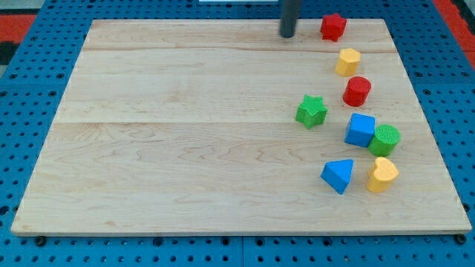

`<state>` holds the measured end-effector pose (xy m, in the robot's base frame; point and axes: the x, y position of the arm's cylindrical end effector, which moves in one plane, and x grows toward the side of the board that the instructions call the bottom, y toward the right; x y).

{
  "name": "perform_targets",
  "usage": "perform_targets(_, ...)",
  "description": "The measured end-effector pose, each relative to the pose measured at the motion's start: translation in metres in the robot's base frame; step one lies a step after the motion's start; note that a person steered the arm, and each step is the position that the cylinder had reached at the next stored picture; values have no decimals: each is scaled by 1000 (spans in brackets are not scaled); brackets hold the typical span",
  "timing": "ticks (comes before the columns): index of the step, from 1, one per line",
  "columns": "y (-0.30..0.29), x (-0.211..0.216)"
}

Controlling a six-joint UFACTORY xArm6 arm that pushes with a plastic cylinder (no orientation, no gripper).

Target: Push the blue triangle to the yellow heart

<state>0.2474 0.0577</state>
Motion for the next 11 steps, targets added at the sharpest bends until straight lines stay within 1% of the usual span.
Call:
perform_targets(1, -55, 35)
perform_targets(2, -69, 117)
perform_targets(3, -65, 181)
perform_targets(4, -66, 210)
perform_targets(5, -46, 253)
perform_targets(6, -27, 255)
perform_targets(8, 20, 316)
perform_targets(9, 27, 308)
perform_targets(10, 32, 287)
perform_targets(11, 59, 282)
